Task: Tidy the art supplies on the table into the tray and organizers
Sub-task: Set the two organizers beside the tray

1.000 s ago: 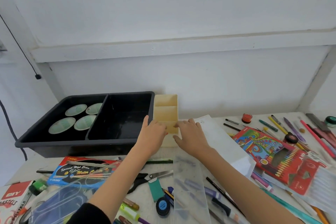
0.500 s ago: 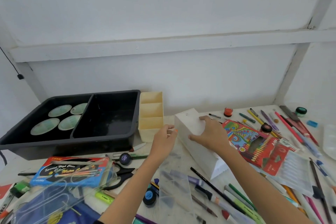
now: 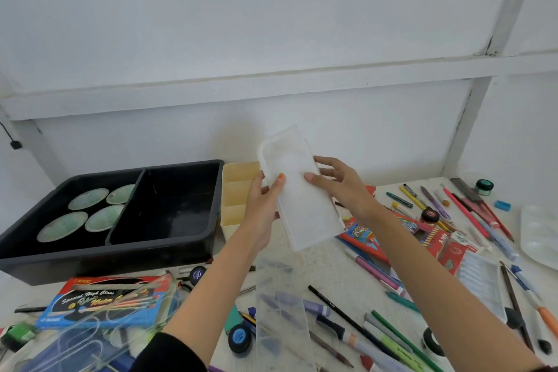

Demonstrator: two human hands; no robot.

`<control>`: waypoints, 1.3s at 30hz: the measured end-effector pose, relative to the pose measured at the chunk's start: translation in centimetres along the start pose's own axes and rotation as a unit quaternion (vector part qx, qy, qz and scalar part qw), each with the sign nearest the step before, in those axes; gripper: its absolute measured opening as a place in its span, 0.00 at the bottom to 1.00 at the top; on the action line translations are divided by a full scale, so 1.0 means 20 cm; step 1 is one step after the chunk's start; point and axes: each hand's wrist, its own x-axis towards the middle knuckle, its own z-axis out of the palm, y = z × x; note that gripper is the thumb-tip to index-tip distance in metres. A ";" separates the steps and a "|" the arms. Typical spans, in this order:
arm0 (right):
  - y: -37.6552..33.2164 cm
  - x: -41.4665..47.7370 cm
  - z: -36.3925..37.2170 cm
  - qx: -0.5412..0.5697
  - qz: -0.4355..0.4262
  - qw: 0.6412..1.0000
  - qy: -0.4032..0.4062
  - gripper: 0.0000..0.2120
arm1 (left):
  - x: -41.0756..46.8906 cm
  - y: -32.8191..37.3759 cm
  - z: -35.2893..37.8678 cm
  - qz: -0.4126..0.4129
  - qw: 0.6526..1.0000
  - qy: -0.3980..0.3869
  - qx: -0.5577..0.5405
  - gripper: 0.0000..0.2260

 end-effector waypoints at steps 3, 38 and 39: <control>0.01 0.04 0.00 -0.095 -0.026 0.995 -0.022 0.29 | 0.02 0.00 0.02 0.060 0.996 0.035 0.051 0.06; 0.38 0.27 0.15 -0.162 -0.035 0.970 -0.180 0.49 | 0.18 -0.15 -0.14 0.205 0.930 0.017 0.305 0.27; 0.38 0.27 0.16 -0.189 -0.046 0.966 -0.170 0.48 | 0.18 -0.15 -0.15 0.207 0.927 0.017 0.314 0.28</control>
